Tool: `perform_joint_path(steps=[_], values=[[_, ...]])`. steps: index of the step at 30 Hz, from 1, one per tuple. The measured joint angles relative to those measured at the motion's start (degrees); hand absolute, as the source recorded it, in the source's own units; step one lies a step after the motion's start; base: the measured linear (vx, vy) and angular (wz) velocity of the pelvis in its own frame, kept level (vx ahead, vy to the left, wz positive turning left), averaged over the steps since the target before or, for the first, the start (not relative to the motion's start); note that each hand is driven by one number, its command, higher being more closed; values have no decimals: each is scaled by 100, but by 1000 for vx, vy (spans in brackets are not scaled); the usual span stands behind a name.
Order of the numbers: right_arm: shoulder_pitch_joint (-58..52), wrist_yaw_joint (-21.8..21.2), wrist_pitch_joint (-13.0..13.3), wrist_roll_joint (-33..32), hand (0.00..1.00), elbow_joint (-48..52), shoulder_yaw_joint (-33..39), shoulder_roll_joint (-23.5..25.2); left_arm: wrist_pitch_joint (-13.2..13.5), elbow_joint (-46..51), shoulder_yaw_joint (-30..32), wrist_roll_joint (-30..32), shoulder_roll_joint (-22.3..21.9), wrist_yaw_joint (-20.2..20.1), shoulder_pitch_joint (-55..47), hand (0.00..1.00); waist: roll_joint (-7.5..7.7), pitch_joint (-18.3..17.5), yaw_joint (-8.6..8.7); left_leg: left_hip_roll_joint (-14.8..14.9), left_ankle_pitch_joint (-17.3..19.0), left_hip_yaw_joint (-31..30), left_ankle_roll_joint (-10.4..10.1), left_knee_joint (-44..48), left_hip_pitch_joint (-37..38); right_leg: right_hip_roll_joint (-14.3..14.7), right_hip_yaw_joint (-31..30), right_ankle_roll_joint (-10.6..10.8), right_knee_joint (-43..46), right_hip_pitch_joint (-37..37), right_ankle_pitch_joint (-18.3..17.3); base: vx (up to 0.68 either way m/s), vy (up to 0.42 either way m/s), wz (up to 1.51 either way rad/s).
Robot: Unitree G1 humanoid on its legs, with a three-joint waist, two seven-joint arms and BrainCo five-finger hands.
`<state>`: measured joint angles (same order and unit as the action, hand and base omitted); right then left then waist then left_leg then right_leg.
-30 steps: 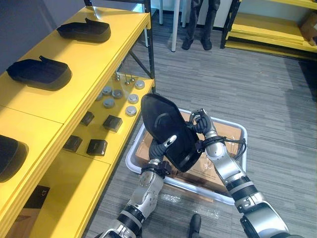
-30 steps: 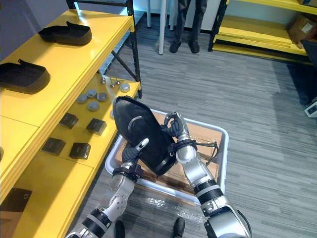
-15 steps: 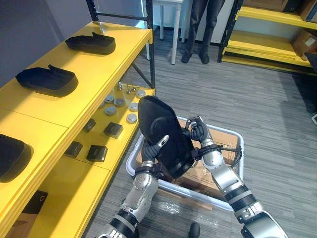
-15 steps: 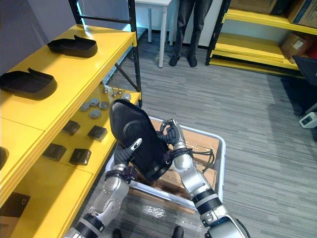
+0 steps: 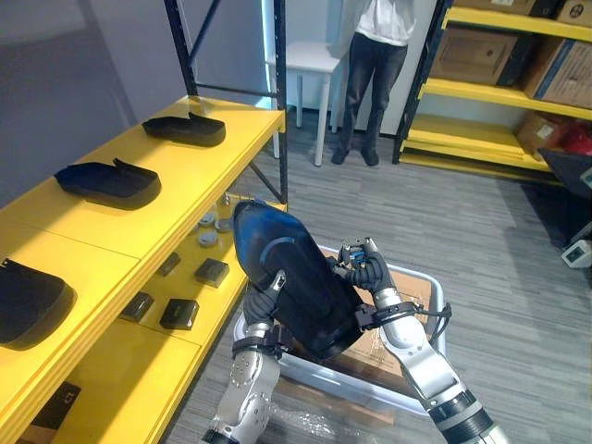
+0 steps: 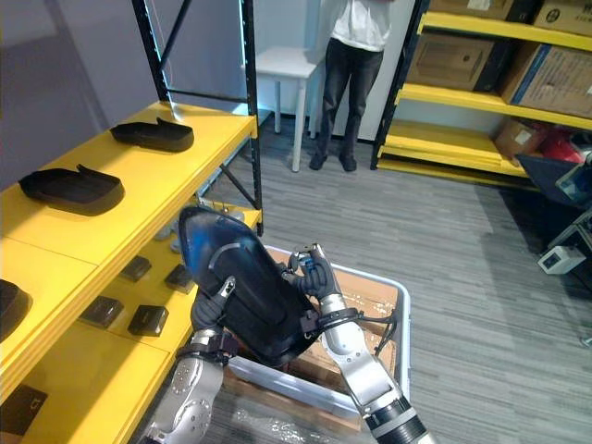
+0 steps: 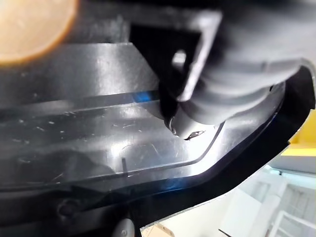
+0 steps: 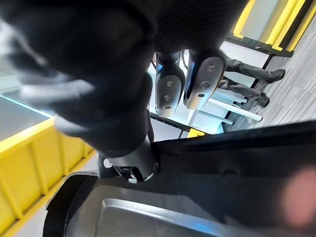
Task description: Walk over and take plastic housings, then place them on the shelf
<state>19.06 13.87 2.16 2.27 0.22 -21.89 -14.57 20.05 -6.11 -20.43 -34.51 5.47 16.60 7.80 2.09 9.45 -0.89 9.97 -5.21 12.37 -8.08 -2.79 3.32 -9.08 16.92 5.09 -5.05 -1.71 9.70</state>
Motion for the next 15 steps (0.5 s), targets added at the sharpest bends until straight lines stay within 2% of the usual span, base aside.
perform_joint_path(steps=[1,2,6,10,12,14,15], values=[[-66,0,0,-11,100,73,-7,0,-25,66,6,4,5,-11,-56,100,-4,-43,-1,0,0,-1,-1,-3,1,0,5,8,-2,-3,-12,0,0,0],[-164,-1,0,-52,0,178,-43,1,-48,204,33,55,17,-43,-199,100,-11,-137,2,-2,1,-2,-1,-19,7,0,10,5,-6,-2,-18,12,33,1],[-344,-85,52,-294,0,369,-140,1,-65,273,175,228,19,-38,-329,100,-39,-299,5,-3,1,-26,-6,-41,44,-2,62,-1,-4,-28,-21,7,24,3],[-374,-399,132,-547,0,369,-502,-21,-81,284,407,284,14,113,-388,100,-87,-344,5,-3,9,-117,-15,-9,79,-12,159,5,20,-159,-42,24,16,12],[-508,-511,135,-772,0,368,-632,-9,-150,305,653,417,18,222,-450,100,-101,-369,-9,-2,16,-217,-18,154,-36,-70,456,-4,23,-297,-90,4,27,64],[-688,-477,134,-1039,0,370,-628,23,-274,409,748,840,50,285,-457,100,-101,-372,45,143,115,304,162,579,-374,-190,964,45,29,-478,-143,-2,19,123],[-857,-387,130,-1149,0,369,-561,25,-324,476,745,1164,49,292,-466,100,-133,-365,80,358,136,933,248,992,-517,-282,1397,132,63,-678,-207,66,26,169]])
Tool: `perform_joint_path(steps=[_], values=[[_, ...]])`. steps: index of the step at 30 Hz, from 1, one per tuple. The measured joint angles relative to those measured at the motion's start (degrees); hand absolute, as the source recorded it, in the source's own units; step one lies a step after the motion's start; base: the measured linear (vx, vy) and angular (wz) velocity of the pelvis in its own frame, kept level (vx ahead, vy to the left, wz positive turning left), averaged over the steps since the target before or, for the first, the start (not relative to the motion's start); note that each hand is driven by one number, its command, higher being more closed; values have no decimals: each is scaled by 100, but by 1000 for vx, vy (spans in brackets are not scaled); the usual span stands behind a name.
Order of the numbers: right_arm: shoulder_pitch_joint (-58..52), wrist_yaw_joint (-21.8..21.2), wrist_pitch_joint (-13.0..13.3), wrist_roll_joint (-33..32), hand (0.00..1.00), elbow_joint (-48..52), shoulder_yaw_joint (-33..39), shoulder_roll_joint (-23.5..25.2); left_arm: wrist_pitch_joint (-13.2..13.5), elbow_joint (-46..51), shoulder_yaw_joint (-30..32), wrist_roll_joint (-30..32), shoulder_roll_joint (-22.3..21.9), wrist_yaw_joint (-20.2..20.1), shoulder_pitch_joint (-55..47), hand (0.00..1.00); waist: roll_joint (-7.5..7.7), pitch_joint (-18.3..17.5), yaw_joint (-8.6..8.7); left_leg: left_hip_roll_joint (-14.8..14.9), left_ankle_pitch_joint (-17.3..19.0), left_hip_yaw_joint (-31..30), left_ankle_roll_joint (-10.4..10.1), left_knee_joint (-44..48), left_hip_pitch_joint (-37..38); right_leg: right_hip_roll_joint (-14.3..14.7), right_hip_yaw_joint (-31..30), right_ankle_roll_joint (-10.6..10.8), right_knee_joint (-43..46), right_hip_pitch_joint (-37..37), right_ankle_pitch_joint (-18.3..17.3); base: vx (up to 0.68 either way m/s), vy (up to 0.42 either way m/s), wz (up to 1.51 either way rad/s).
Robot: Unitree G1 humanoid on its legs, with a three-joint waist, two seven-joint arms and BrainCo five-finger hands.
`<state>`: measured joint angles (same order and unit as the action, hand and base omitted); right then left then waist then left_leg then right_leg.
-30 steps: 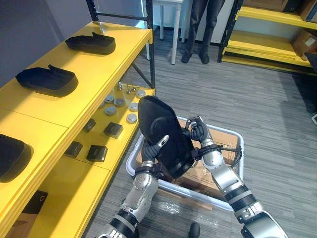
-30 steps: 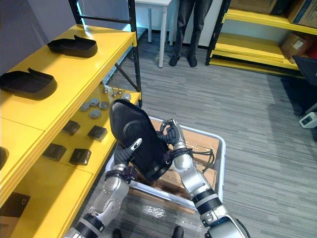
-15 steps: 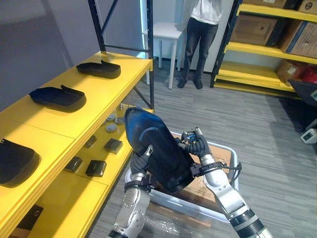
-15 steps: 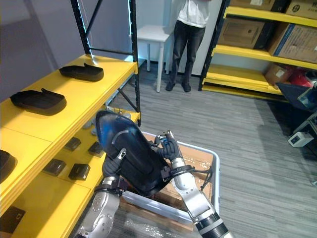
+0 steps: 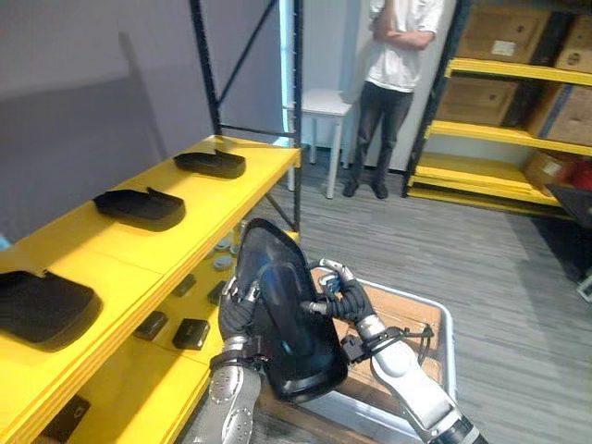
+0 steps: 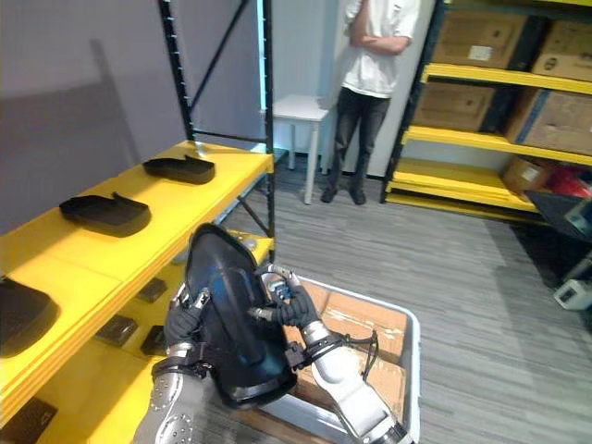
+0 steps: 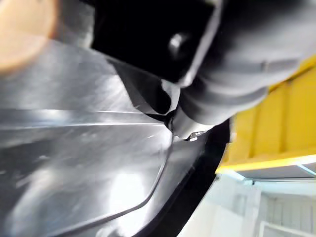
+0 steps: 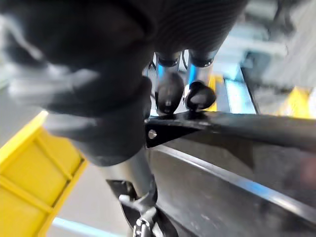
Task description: Walk over and take plastic housings, then place them on the shelf
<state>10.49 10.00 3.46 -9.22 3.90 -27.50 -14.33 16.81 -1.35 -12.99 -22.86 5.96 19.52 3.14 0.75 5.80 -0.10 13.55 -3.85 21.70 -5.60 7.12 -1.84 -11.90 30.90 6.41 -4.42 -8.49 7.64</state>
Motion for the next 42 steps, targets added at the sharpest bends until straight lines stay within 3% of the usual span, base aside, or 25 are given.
perform_joint_path(steps=[2,4,7,8,9,10,11,12,13,15,17,19,21,22,24,27,32,36,38,39,40,41,42], values=[[-255,153,-13,-171,0,-10,65,88,-22,102,53,340,-61,19,-62,100,-32,24,-142,-57,50,198,101,276,-60,-275,342,172,299,-147,-159,82,121,123],[-490,249,-8,-458,0,-5,62,421,-27,572,486,758,80,45,-295,100,-10,22,-250,-406,268,38,184,309,-98,-746,480,316,862,-130,-462,66,229,55],[-804,281,20,-807,0,-2,335,763,-20,1098,969,864,299,11,-448,100,122,104,-315,-702,444,75,344,496,-115,-1240,602,123,1374,-60,-790,91,219,46],[-1062,347,86,-1015,0,3,695,847,25,1263,1098,862,349,-64,-454,100,188,157,-333,-756,829,311,557,1322,-207,-1553,731,-193,1788,-139,-971,150,225,86],[-1307,386,200,-1099,0,27,1024,714,63,1337,1181,865,306,-141,-476,100,0,195,-238,-750,1329,239,708,1543,-153,-1838,534,-890,2912,33,-939,138,218,95],[-1453,433,230,-1136,0,32,1188,700,61,1388,1226,879,332,-172,-504,100,33,218,-203,-829,1415,145,708,1536,-94,-2044,157,-1191,3599,299,-701,111,282,105],[-1638,445,254,-1235,0,18,1509,719,65,1491,1374,966,416,-181,-518,100,22,255,-107,-916,1471,-120,762,1492,-12,-2126,-611,-1339,4617,872,-471,96,275,108],[-1730,441,320,-1301,0,19,1720,775,66,1567,1549,996,521,-177,-507,100,15,283,-34,-923,1477,-398,758,1393,-4,-1771,-1147,-950,5277,1328,-790,107,225,107],[-1745,427,364,-1325,0,17,1796,807,66,1591,1625,1038,571,-169,-508,100,21,283,4,-942,1459,-514,782,1292,11,-1553,-1308,-742,5367,1490,-964,133,112,111],[-1741,290,513,-1316,0,3,2136,856,53,1573,1853,1013,798,-209,-463,100,67,279,81,-1242,1286,-1096,845,862,127,-768,-1766,-307,4643,1796,-1412,192,107,109],[-1747,299,519,-1206,0,-90,2540,851,53,1568,1894,681,951,-328,-312,100,115,249,111,-1507,1209,-1467,823,665,141,-347,-2238,-67,3723,1926,-1547,289,27,134],[-1746,289,511,-1163,0,-407,3047,850,56,1621,1955,238,1040,-446,-110,100,153,224,142,-1733,1071,-1956,858,503,273,-37,-2583,-45,2913,1928,-1555,392,-88,152],[-1749,271,467,-1155,0,-531,3196,854,56,1778,2079,54,998,-500,-144,100,176,205,144,-1778,1085,-2142,834,502,336,61,-2482,-209,2418,1810,-1344,274,-128,88],[-1748,246,437,-1116,0,-579,3254,854,64,2090,2226,-106,905,-566,-263,100,245,153,157,-1816,1160,-2307,723,545,309,176,-2348,-271,1781,1674,-679,272,-158,83],[-1692,163,329,-1025,0,-713,3363,821,126,2697,2410,-298,370,-830,-801,100,46,45,93,-1512,1309,-2490,498,582,208,463,-2078,-350,1074,1304,-516,329,-165,51],[-1716,153,228,-908,0,-760,3437,846,167,2923,2388,-547,-74,-1307,-1262,100,29,36,-60,-1303,1362,-2486,373,574,251,709,-1899,-449,465,923,-410,284,-146,15],[-1714,92,228,-812,0,-762,3426,860,185,3123,2372,-1199,-583,-1936,-1530,100,-63,46,-74,-1374,1343,-2491,326,620,328,668,-1892,-448,210,688,-411,116,11,1],[-1854,161,282,-810,0,-763,3564,1026,217,3370,2321,-1300,-683,-2116,-1661,100,-167,82,-12,-1505,1319,-2622,288,594,330,524,-1556,-407,194,541,-441,22,82,33],[-1971,269,405,-734,0,-757,3731,1050,212,3372,2245,-1317,-712,-2150,-1657,100,-168,86,144,-1610,1184,-2380,84,539,300,338,-1150,-343,231,410,-494,1,78,115],[-2057,397,470,-594,0,-759,3952,1041,214,3369,2219,-1319,-740,-2190,-1648,100,-83,136,267,-1763,1030,-2077,-61,583,245,-23,-853,-308,410,326,-568,-4,91,109],[-2096,449,496,-576,0,-751,4042,1045,215,3368,2199,-1317,-729,-2224,-1627,100,-58,156,296,-1747,1102,-1824,31,797,146,-145,-816,-305,468,281,-573,-23,176,132],[-2096,584,531,-572,0,-790,4176,979,282,3350,2116,-1318,-686,-2247,-1631,100,-88,189,302,-1295,1281,-1148,241,1122,25,-318,-671,-311,729,323,-587,-25,125,78],[-2073,625,544,-572,0,-861,4227,918,327,3320,2086,-1308,-669,-2247,-1651,100,-104,204,317,-895,1291,-903,216,1340,-59,-430,-657,-328,933,369,-609,-35,218,60]])
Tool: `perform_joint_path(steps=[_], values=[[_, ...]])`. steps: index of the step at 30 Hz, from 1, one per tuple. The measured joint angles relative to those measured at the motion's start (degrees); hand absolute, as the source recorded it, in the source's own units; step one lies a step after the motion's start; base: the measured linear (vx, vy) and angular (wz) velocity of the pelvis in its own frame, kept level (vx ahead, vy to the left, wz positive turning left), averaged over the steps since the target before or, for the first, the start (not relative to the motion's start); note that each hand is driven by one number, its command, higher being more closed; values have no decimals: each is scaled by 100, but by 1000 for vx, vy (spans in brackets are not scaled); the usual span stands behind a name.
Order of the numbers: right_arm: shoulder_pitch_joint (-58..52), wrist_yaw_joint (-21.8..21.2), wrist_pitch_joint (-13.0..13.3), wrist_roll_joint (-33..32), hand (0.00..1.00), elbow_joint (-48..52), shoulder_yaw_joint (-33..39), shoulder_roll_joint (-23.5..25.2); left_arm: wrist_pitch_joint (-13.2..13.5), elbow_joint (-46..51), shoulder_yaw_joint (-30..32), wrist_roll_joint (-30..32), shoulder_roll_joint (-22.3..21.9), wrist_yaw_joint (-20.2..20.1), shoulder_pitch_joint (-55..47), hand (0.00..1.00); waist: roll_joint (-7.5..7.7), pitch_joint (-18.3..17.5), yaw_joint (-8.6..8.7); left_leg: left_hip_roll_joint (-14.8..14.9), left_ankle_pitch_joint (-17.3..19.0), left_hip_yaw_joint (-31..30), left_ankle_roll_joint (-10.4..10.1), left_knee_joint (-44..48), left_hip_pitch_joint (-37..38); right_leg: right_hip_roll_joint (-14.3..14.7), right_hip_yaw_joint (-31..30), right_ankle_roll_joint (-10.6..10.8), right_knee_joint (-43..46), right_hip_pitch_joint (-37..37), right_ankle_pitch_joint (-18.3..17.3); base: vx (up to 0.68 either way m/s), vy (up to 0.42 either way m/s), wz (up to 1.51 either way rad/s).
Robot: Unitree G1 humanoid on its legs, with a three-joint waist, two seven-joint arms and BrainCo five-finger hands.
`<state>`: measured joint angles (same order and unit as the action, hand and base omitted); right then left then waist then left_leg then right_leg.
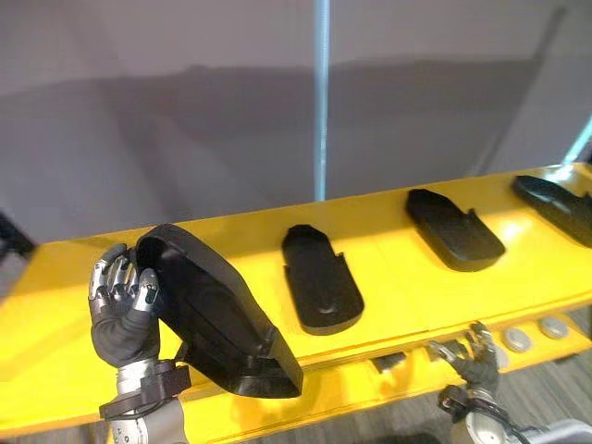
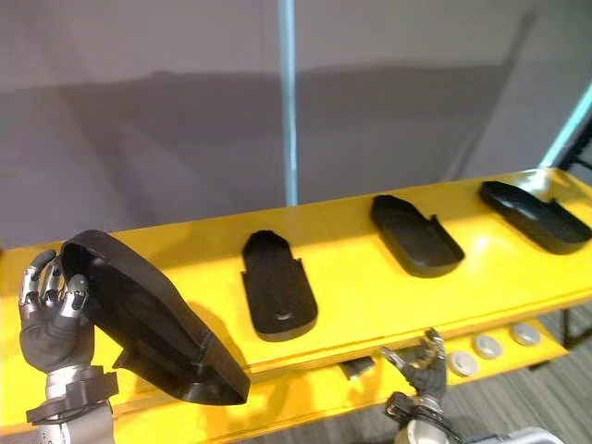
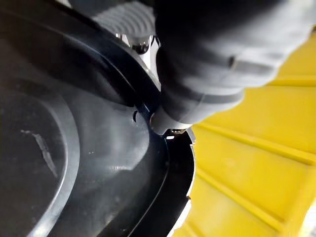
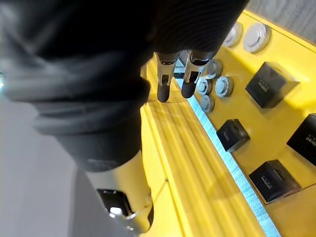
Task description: Walk over and take plastic housings, then place them on the shelf
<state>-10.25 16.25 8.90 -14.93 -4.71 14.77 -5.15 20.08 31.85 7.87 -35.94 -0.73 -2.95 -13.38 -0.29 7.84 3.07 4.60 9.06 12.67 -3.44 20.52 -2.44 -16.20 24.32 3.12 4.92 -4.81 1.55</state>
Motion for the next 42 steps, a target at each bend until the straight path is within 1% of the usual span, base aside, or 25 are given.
perform_joint_path(steps=[1,2,3,4,6,7,8,9,10,12,13,15,16,17,18,20,23,25,28,30,32,34,36,39,42], values=[[11,-12,49,1,0,-89,-41,-126,75,-88,-5,4,23,2,13,100,16,13,1,472,-52,89,35,216,-66,-228,-2,149,263,53,-128,-28,260,24],[0,-62,103,1,0,-87,-99,-218,147,-169,-15,-4,37,-14,4,100,-14,7,-5,758,-225,75,221,281,-100,-416,-22,403,454,102,-313,-37,320,19],[-15,-80,197,1,0,-83,-144,-341,169,-260,-62,-7,8,-36,4,100,-197,1,51,1012,-799,-111,416,249,-155,-523,-26,604,671,171,-411,-114,594,10],[40,-109,364,2,0,-153,-165,-414,172,-376,-75,-2,22,-74,-19,100,-293,-10,80,738,-586,-470,5,247,-120,-764,-242,810,874,320,-546,-136,567,17],[57,-114,386,-9,0,-208,-185,-270,170,-432,-46,0,134,-107,1,100,-227,-40,159,365,-298,-487,40,-42,-119,-986,-502,857,622,335,-576,-148,552,39],[130,-82,402,-27,0,-398,-200,-180,174,-383,6,-68,229,-214,50,100,-329,-52,161,320,38,-406,-319,-135,-164,-1016,-529,835,506,315,-489,-126,425,38],[168,-72,387,-38,0,-550,-261,-72,158,-393,58,-115,320,-270,66,100,-211,25,117,211,56,-316,-295,-13,-165,-1089,-666,790,423,274,-425,-135,380,1],[111,-53,343,-55,0,-616,-430,113,124,-407,139,-168,468,-323,9,100,-151,24,0,137,181,-215,-227,133,-198,-1097,-795,703,220,193,-352,-118,266,-19],[91,-27,343,-47,0,-617,-511,213,80,-407,210,-190,540,-347,10,100,-147,26,-42,124,286,-193,-188,232,-255,-1092,-796,663,151,159,-304,-136,292,-24],[90,108,341,-23,0,-616,-745,439,-100,-404,420,-288,799,-404,35,100,-151,24,-109,126,398,-94,-92,354,-318,-973,-731,347,253,167,-85,-93,222,-13],[90,122,341,-12,0,-615,-775,440,-149,-402,441,-295,837,-405,38,100,-171,28,-102,154,389,-52,-74,327,-314,-902,-713,333,336,178,-75,-33,122,3],[74,194,325,119,0,-555,-801,440,-387,-400,462,-327,866,-441,98,100,-191,13,-53,188,267,-55,24,117,-269,-618,-749,382,419,178,-126,1,30,5],[66,202,318,135,0,-535,-799,439,-412,-400,454,-327,864,-452,115,100,-197,16,-53,189,222,-67,35,88,-260,-577,-774,411,411,176,-161,17,-34,14],[-30,222,296,236,0,-381,-789,442,-567,-401,354,-322,873,-504,256,100,-188,-1,20,182,21,-213,8,-151,-231,-342,-1033,473,286,134,-364,58,-105,48],[-145,222,276,249,0,-192,-771,440,-667,-401,194,-316,871,-499,398,100,-159,-17,132,160,-177,-360,-56,-362,-241,-258,-1060,442,197,86,-359,68,-129,54],[-178,156,234,251,0,-85,-686,432,-789,-396,97,-253,868,-465,477,100,-198,-33,189,193,-455,-383,-148,-704,-189,-183,-993,513,160,152,-340,61,-137,25],[-220,-10,100,252,0,10,-578,233,-875,-389,148,-90,871,-318,562,100,-323,-77,199,378,-874,-367,-283,-1335,-78,42,-952,528,165,333,-338,27,-166,0],[-358,-252,37,256,0,242,-576,-13,-884,-496,339,-85,902,-103,714,100,-402,-53,220,447,-1119,-311,-286,-1638,5,120,-960,569,223,421,-372,-31,-128,-3],[-447,-564,32,381,0,580,-575,-243,-882,-1256,737,-72,1160,235,1189,100,-555,24,270,465,-1278,-139,-268,-1812,71,123,-1059,607,422,577,-455,-69,-19,-10],[-555,-557,44,544,0,770,-572,-313,-881,-1653,1001,26,1370,430,1407,100,-618,48,278,469,-1293,12,-261,-1885,103,123,-1180,594,475,743,-493,-104,39,-29],[-756,-425,192,847,0,832,-559,-281,-872,-2075,1349,119,1756,597,1614,100,-617,68,294,453,-1290,182,-263,-1953,109,115,-1361,602,527,908,-491,-83,60,-32],[-1026,-115,550,1274,0,838,-230,-133,-856,-2590,1710,113,2335,781,1840,100,-624,92,337,400,-1298,306,-256,-2015,53,94,-1538,611,574,1065,-481,-26,55,-22],[-1138,154,822,1464,0,835,92,-118,-852,-2895,1985,25,2687,871,1990,100,-634,132,426,339,-1323,339,-226,-2042,30,56,-1617,645,609,1137,-454,-4,44,-8],[-1205,678,1191,1643,0,822,505,-127,-854,-3347,2121,-263,3175,910,2398,100,-654,183,449,310,-1328,425,-221,-2062,51,38,-1708,650,612,1191,-426,17,41,-11],[-1135,979,1285,1689,0,658,791,-221,-902,-3739,2113,-578,3563,910,2871,100,-704,259,453,312,-1365,461,-242,-2123,40,52,-1753,650,647,1273,-424,22,4,-8]])
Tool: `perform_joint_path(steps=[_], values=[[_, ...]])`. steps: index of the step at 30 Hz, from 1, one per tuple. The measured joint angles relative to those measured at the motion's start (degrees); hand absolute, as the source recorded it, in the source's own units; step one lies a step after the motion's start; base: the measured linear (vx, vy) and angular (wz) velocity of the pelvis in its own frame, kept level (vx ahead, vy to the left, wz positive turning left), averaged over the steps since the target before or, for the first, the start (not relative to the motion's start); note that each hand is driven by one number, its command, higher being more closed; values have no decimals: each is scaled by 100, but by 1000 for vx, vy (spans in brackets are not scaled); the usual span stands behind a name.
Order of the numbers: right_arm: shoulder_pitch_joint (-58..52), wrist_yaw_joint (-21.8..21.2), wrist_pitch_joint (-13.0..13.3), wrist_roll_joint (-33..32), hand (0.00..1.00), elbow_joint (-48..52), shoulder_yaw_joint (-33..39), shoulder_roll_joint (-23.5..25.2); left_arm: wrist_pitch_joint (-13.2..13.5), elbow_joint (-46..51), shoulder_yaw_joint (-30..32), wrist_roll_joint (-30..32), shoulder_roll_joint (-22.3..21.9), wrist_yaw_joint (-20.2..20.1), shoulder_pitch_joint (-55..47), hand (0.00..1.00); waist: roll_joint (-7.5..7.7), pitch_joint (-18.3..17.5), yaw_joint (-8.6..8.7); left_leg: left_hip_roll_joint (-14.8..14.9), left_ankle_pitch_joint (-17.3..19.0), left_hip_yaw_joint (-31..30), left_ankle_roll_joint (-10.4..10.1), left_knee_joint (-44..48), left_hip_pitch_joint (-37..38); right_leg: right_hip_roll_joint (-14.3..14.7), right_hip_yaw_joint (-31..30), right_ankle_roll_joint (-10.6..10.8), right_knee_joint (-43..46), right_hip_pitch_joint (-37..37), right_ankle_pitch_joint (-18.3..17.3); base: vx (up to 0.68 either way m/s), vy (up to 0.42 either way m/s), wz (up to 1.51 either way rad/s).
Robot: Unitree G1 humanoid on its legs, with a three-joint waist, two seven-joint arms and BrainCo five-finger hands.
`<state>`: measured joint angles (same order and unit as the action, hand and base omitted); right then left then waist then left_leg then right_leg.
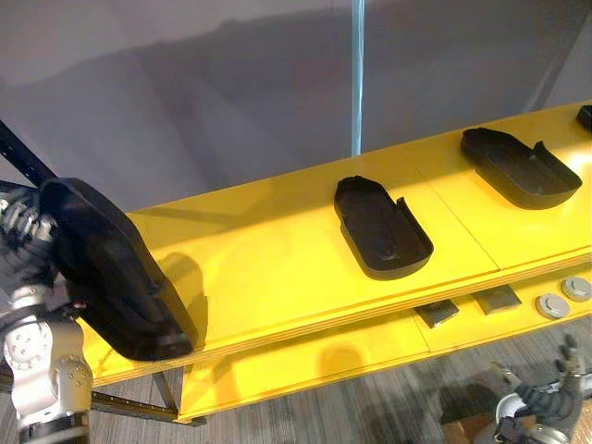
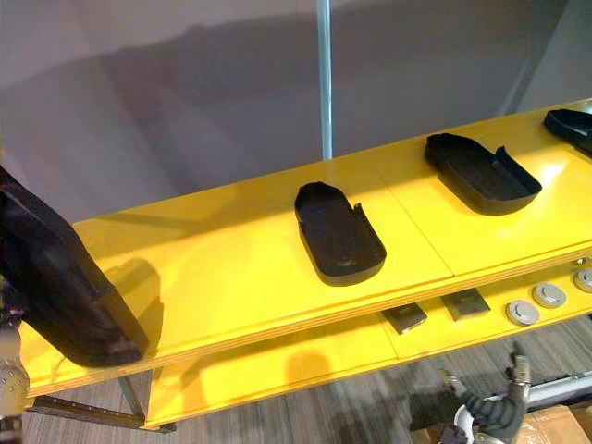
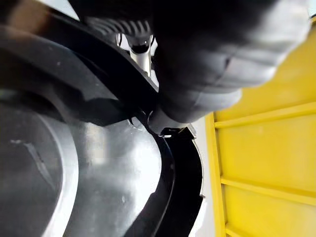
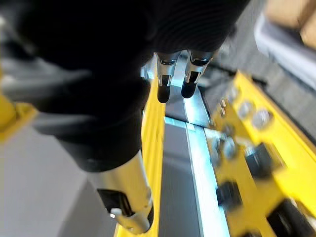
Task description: Walk over and take plastic housings, then place them on the shelf
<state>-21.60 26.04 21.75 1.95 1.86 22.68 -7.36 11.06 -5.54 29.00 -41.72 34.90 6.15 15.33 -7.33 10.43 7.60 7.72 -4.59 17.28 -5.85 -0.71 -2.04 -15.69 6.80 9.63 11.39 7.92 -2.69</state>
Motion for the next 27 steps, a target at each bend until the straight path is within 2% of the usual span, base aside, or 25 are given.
perform_joint_path(steps=[4,6,9,10,11,13,16,20,22,24,27], values=[[168,30,-145,64,0,-941,210,-239,-248,-510,-28,-256,360,60,389,100,-47,158,76,9,-15,6,-3,-3,-26,13,-7,7,20,41,-8,0,0,0],[162,-133,-449,70,0,-1406,199,-254,-499,-703,-39,-375,525,99,644,100,-29,320,104,18,-21,1,-8,33,-83,13,-22,24,131,132,-34,0,0,0],[145,-461,-669,63,0,-1796,165,-246,-792,-958,-269,-412,777,79,789,100,-4,536,120,32,-28,-7,-16,92,-198,15,-40,-1,226,263,-78,-18,-3,1],[140,-805,-879,52,0,-1955,65,-242,-974,-1202,-403,-412,857,65,967,100,45,663,126,51,-39,-18,-16,141,-295,28,-45,-3,266,347,-77,-42,-7,2],[138,-862,-910,52,0,-1980,32,-239,-1002,-1246,-416,-412,864,62,1006,100,68,698,128,55,-44,-19,-14,144,-303,30,-47,-4,278,360,-78,-49,-10,2],[114,-1232,-1027,51,0,-2154,-330,-198,-1213,-1657,-651,-404,1050,8,1337,100,245,938,148,111,-52,-43,-10,235,-426,77,-55,-32,318,452,-87,-50,-12,2],[98,-1485,-1050,44,0,-2370,-761,-174,-1320,-2243,-1036,-421,1320,-110,1706,100,462,1165,207,144,-62,-90,-21,300,-638,129,-105,-71,323,613,-61,-55,-6,5],[99,-1570,-1042,-69,0,-2650,-1173,-172,-1402,-2747,-1470,-407,1533,-173,2198,100,620,1404,212,149,-68,-105,-19,309,-727,156,-136,-72,323,689,-34,-1,8,2],[107,-1604,-1030,-152,0,-2746,-1281,-175,-1409,-2834,-1590,-286,1643,-160,2470,100,629,1418,213,162,-68,-119,-19,314,-816,172,-133,-68,325,772,-30,17,6,1],[128,-1612,-1029,-224,0,-2783,-1442,-179,-1402,-2946,-1875,-123,1965,-136,2812,100,671,1495,258,204,-68,-129,-19,373,-878,211,-135,-81,335,806,-30,35,10,0],[140,-1607,-1027,-376,0,-2855,-1545,-197,-1398,-3003,-2191,132,2127,-49,3184,100,697,1526,267,274,-68,-126,-19,419,-908,271,-130,-115,346,817,-50,0,0,0]])
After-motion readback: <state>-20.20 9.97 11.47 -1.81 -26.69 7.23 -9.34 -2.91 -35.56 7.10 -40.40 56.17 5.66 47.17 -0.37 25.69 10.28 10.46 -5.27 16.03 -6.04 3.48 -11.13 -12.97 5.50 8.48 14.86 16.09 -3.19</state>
